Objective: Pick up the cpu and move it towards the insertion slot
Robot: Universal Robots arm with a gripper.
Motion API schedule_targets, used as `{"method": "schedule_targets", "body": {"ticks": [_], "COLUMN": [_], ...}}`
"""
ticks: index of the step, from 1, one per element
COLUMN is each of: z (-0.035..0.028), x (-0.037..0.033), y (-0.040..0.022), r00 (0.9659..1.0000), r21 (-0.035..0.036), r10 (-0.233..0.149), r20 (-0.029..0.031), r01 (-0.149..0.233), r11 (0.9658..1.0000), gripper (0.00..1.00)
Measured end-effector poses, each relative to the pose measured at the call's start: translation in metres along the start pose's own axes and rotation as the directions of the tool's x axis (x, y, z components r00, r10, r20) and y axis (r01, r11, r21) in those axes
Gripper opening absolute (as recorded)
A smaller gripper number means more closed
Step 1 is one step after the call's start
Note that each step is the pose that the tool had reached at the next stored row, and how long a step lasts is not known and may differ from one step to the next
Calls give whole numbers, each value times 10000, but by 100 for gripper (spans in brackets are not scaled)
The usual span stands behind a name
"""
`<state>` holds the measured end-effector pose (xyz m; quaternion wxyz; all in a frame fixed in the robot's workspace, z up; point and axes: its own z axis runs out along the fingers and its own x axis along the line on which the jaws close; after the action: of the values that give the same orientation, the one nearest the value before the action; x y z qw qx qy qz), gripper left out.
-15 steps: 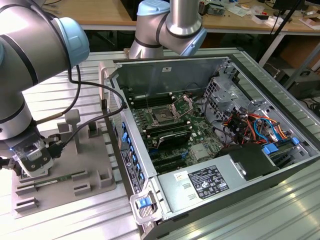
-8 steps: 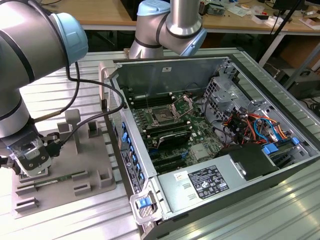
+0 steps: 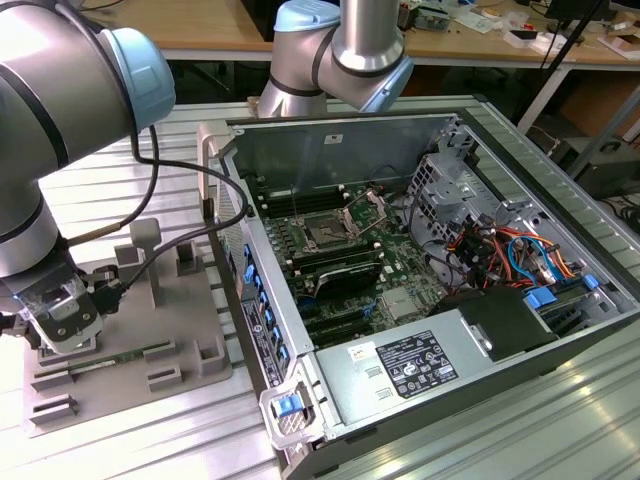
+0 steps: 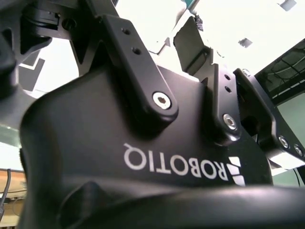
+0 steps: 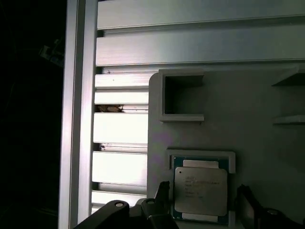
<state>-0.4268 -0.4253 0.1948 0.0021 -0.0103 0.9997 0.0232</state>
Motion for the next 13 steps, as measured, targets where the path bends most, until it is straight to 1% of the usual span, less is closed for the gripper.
{"method": "schedule_targets", "body": {"ticks": [6,13], "z": [25,31], "x": [9,16], "y": [4,3], "r00": [10000,10000], "r21": [-41,-45], "r10": [0,0], "r20": [4,1], "r01": [0,0], "r11": [10000,10000], "gripper": [66,66]}}
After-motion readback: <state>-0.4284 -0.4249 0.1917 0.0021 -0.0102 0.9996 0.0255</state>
